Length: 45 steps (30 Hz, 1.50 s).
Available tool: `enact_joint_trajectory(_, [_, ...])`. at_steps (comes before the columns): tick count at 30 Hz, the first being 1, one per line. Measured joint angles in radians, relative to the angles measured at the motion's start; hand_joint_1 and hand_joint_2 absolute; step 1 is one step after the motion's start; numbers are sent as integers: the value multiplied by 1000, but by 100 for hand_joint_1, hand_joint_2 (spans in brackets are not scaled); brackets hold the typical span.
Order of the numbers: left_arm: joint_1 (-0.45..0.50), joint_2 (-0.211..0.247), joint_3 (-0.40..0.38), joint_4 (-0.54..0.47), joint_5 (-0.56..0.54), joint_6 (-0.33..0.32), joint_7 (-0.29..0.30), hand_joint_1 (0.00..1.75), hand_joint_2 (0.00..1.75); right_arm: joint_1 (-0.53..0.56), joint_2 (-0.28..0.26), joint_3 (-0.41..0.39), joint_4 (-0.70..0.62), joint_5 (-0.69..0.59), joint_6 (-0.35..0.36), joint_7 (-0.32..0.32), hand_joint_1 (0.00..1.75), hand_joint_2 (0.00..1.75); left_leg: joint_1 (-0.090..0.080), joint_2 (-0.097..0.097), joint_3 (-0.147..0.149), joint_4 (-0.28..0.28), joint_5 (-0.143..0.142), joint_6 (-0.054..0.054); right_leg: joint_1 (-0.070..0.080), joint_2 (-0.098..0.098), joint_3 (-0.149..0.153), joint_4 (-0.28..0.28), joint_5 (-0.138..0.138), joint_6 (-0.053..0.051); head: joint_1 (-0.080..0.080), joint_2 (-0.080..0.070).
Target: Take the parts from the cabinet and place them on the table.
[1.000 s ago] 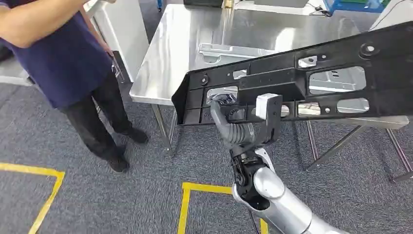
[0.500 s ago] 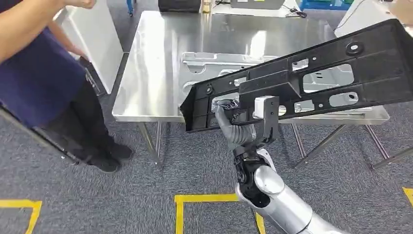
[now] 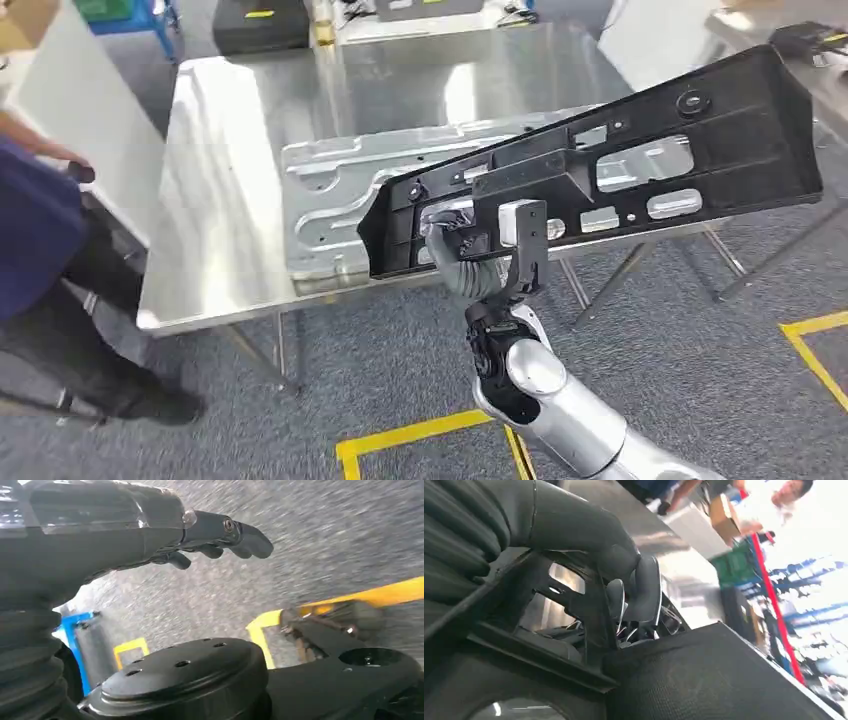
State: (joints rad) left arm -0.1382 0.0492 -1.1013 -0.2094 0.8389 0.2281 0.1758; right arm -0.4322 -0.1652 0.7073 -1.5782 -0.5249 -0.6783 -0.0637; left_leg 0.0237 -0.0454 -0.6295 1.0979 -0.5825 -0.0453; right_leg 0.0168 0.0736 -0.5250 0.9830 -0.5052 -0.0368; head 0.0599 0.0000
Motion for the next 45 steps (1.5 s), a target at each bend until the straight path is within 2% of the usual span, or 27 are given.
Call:
enact_joint_trajectory(1, [1, 1, 1, 0, 3, -5, -8, 0, 175, -5, -1, 0, 4, -2, 0, -3, 175, 175, 10, -50, -7, -53, 116, -3, -1, 9, -1, 6, -13, 7, -6, 0])
enact_joint_trajectory(2, [-2, 0, 1, 0, 3, -6, -13, 0, 175, -8, 0, 1, 9, -9, 0, -4, 175, 175, 3, -40, -7, -55, 86, 19, -3, 25, 4, 21, -22, 13, -4, 0])
enact_joint_trajectory(3, [1, 3, 2, 0, 6, -6, -19, 0, 175, -20, -1, 0, 12, -13, 2, -5, 175, 175, -1, -30, 1, -52, 102, 33, -6, 32, 1, 20, -30, 22, -3, 0])
enact_joint_trajectory(6, [-6, 9, 3, -3, 5, -3, -17, 0, 175, -46, -5, -8, 13, -13, 8, 3, 175, 175, 3, 0, 31, -63, 91, 53, -8, 29, -7, 47, -28, 32, -5, 0])
enact_joint_trajectory(8, [0, 18, 3, -2, 10, 7, -16, 0, 175, -72, -10, -6, 13, 2, 16, 37, 175, 175, 1, 23, 61, -75, 77, 68, -8, -43, -68, 155, -27, 53, 17, 0])
enact_joint_trajectory(11, [8, 20, 4, -2, 16, 8, -39, 0, 175, -70, -24, -5, 3, 1, 39, 67, 175, 175, 4, 49, 99, -80, 47, 64, -23, -68, -190, 301, -99, 74, 21, 0])
enact_joint_trajectory(13, [14, 19, 4, -2, 19, 9, -59, 0, 175, -57, -48, -9, -11, -11, 69, 70, 175, 175, 5, 58, 134, -80, 20, 59, -31, -71, -199, 261, -76, 78, 28, 0])
enact_joint_trajectory(14, [15, 15, 4, -2, 20, 9, -61, 0, 175, -51, -57, -10, -22, -18, 83, 67, 175, 175, 6, 58, 150, -81, 9, 56, -32, -72, -187, 204, -30, 78, 31, 0])
enact_joint_trajectory(16, [14, 8, 4, -2, 15, 12, -59, 0, 175, -31, -86, -21, -47, -26, 116, 61, 175, 175, 7, 58, 169, -86, -13, 48, -32, -71, -157, 53, 118, 69, 41, 0])
enact_joint_trajectory(18, [9, 5, 5, -2, 15, 12, -51, 0, 175, -17, -112, -27, -73, -15, 157, 75, 175, 175, 4, 51, 178, -91, -28, 32, -24, -74, -154, 39, 84, 64, 41, 0])
enact_joint_trajectory(20, [12, 1, 5, -2, 22, 16, -45, 0, 175, -20, -129, -27, -104, 14, 181, 111, 175, 175, 5, 48, 195, -92, -14, 16, -24, -74, -145, 30, 90, 52, 40, 0])
enact_joint_trajectory(22, [12, -1, 5, -2, 31, 19, -46, 0, 175, -31, -140, -26, -130, 39, 201, 140, 175, 175, 8, 47, 191, -60, -18, 13, -25, -74, -116, 16, 85, 37, 31, 0])
enact_joint_trajectory(25, [12, -2, 6, -2, 36, 21, -48, 0, 175, -43, -146, -19, -152, 45, 216, 155, 175, 175, 2, 44, 63, 132, -87, 15, -17, -73, -98, 15, 65, 19, 9, 0])
enact_joint_trajectory(26, [11, -3, 10, -2, 36, 19, -52, 0, 175, -43, -147, -17, -155, 47, 224, 161, 175, 175, -2, 44, 18, 179, -121, 17, -11, -73, -90, 15, 57, 16, 3, 0])
enact_joint_trajectory(27, [8, -5, 11, -2, 34, 13, -52, 0, 175, -44, -149, -14, -155, 50, 235, 164, 175, 175, -6, 44, -6, 187, -125, 20, -6, -73, -80, 17, 48, 13, 2, 0])
enact_joint_trajectory(28, [6, -7, 11, -2, 29, 11, -52, 0, 175, -48, -150, -11, -155, 53, 253, 172, 175, 175, -10, 44, -11, 165, -101, 25, -2, -71, -70, 18, 39, 12, 0, 0])
enact_joint_trajectory(29, [6, -10, 11, -2, 25, 11, -52, 0, 175, -55, -150, -8, -155, 53, 276, 182, 175, 175, -15, 45, -2, 110, -48, 32, 1, -70, -57, 20, 29, 11, -3, 0])
enact_joint_trajectory(31, [8, -12, 11, -2, 24, 8, -52, 0, 175, -75, -151, 3, -155, 47, 346, 214, 175, 175, -26, 46, 25, -34, 93, 55, 6, -69, -34, 22, 9, 11, -7, 0])
enact_joint_trajectory(32, [10, -13, 11, -2, 24, 8, -52, 0, 175, -93, -154, 16, -152, 38, 389, 233, 175, 175, -29, 49, 18, -32, 74, 65, 10, -68, -30, 24, 5, 13, -2, 0])
enact_joint_trajectory(33, [10, -18, 11, -2, 23, 5, -54, 0, 175, -111, -156, 35, -150, 20, 438, 252, 175, 175, -33, 48, 25, -56, 63, 61, 7, -63, -35, 27, 3, 18, -5, 0])
enact_joint_trajectory(34, [11, -22, 11, -2, 22, 1, -58, 0, 175, -134, -157, 54, -143, -9, 502, 278, 175, 175, -34, 48, 27, -56, 86, 67, 5, -63, -33, 28, -2, 26, -3, 0])
enact_joint_trajectory(37, [7, -36, 11, -3, 15, -5, -65, 0, 175, -183, -159, 106, -135, -43, 603, 303, 175, 175, -21, 46, 46, -78, 86, 79, 9, -67, -31, 40, -21, 43, -8, 0])
enact_joint_trajectory(38, [8, -38, 11, -3, 15, -5, -66, 0, 175, -196, -159, 113, -132, -48, 606, 304, 175, 175, -17, 47, 56, -83, 83, 83, 5, -68, -47, 78, -37, 53, 2, 0])
enact_joint_trajectory(41, [10, -44, 11, -2, 14, -5, -67, 0, 175, -219, -164, 144, -122, -51, 609, 306, 175, 175, -12, 47, 72, -84, 67, 83, -18, -69, -174, 282, -103, 77, 13, 0])
enact_joint_trajectory(42, [12, -44, 11, -1, 14, -5, -67, 0, 175, -218, -165, 153, -119, -51, 609, 307, 175, 175, -10, 47, 80, -84, 58, 80, -24, -69, -203, 314, -96, 83, 17, 0])
enact_joint_trajectory(43, [12, -44, 11, -1, 14, -5, -67, 0, 175, -219, -165, 163, -116, -51, 610, 307, 175, 175, -8, 47, 94, -84, 48, 76, -29, -70, -206, 296, -59, 88, 20, 0])
enact_joint_trajectory(45, [12, -45, 11, 0, 14, -5, -67, 0, 175, -226, -169, 176, -110, -51, 612, 307, 175, 175, -3, 48, 124, -84, 27, 66, -33, -70, -168, 163, 61, 90, 27, 0])
